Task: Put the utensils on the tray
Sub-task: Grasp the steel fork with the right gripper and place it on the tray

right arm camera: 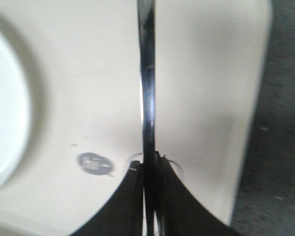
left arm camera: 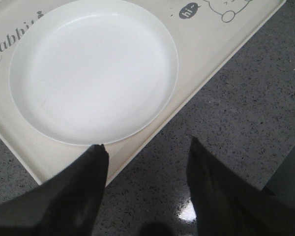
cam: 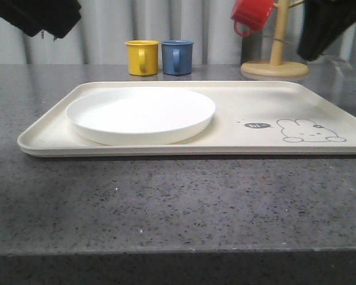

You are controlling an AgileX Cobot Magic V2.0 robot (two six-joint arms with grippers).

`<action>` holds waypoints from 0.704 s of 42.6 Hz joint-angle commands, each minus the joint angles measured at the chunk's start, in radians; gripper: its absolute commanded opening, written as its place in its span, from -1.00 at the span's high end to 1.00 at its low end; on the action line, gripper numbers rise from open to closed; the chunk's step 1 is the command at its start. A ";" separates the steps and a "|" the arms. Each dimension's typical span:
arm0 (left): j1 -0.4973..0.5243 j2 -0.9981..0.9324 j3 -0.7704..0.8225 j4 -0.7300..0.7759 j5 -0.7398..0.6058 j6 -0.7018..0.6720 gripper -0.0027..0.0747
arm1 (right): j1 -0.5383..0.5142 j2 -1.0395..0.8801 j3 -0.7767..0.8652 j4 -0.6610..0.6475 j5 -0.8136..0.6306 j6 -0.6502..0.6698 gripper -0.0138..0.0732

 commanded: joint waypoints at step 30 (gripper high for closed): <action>-0.008 -0.018 -0.027 -0.004 -0.060 -0.010 -0.02 | 0.131 0.157 -0.067 -0.017 -0.108 0.376 -0.07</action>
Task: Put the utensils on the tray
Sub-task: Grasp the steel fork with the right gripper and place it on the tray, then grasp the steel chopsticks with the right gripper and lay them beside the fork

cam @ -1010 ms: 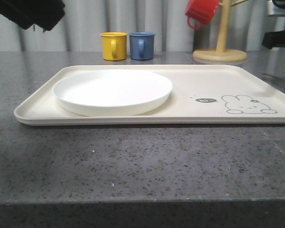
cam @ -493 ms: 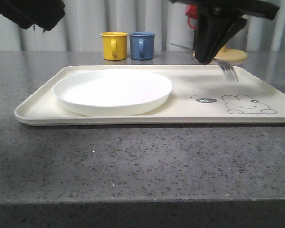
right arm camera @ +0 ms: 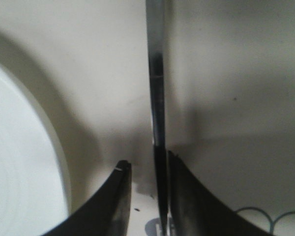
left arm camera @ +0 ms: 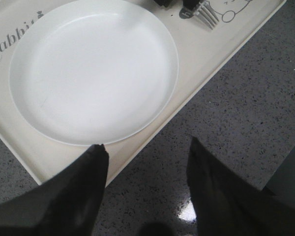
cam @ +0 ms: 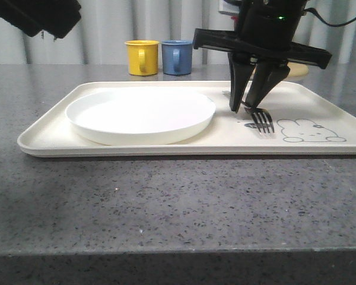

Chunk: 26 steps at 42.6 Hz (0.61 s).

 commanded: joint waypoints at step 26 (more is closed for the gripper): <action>-0.008 -0.018 -0.027 -0.004 -0.059 -0.010 -0.02 | -0.316 -0.348 0.178 -0.122 0.034 -0.299 -0.15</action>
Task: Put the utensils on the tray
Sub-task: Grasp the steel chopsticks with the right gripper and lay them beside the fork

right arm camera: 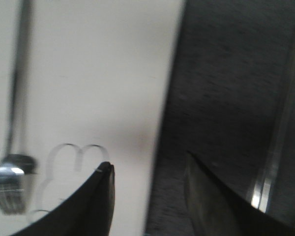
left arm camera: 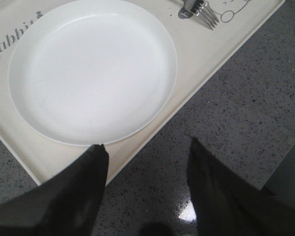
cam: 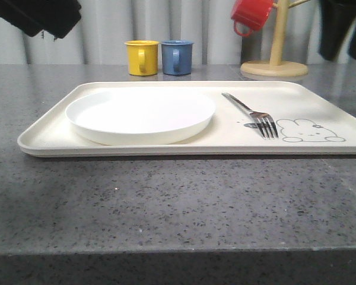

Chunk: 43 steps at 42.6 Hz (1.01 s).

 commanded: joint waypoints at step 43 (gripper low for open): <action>-0.008 -0.018 -0.027 -0.004 -0.060 -0.010 -0.02 | -0.249 0.125 0.037 -0.006 0.048 -0.127 0.41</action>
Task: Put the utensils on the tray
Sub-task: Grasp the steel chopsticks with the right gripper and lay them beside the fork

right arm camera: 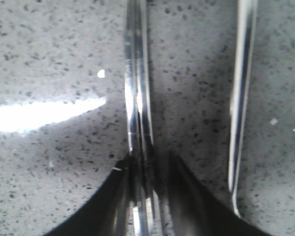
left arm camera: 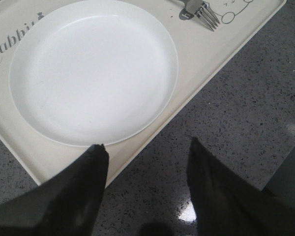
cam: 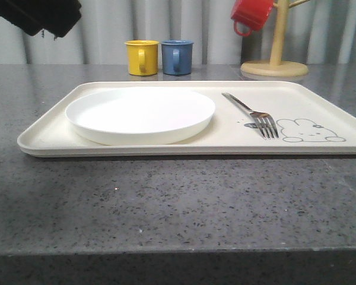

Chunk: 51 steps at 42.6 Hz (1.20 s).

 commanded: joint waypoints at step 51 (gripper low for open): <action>-0.008 -0.018 -0.027 -0.004 -0.058 -0.010 -0.02 | 0.295 0.028 -0.143 0.299 -0.008 0.111 -0.04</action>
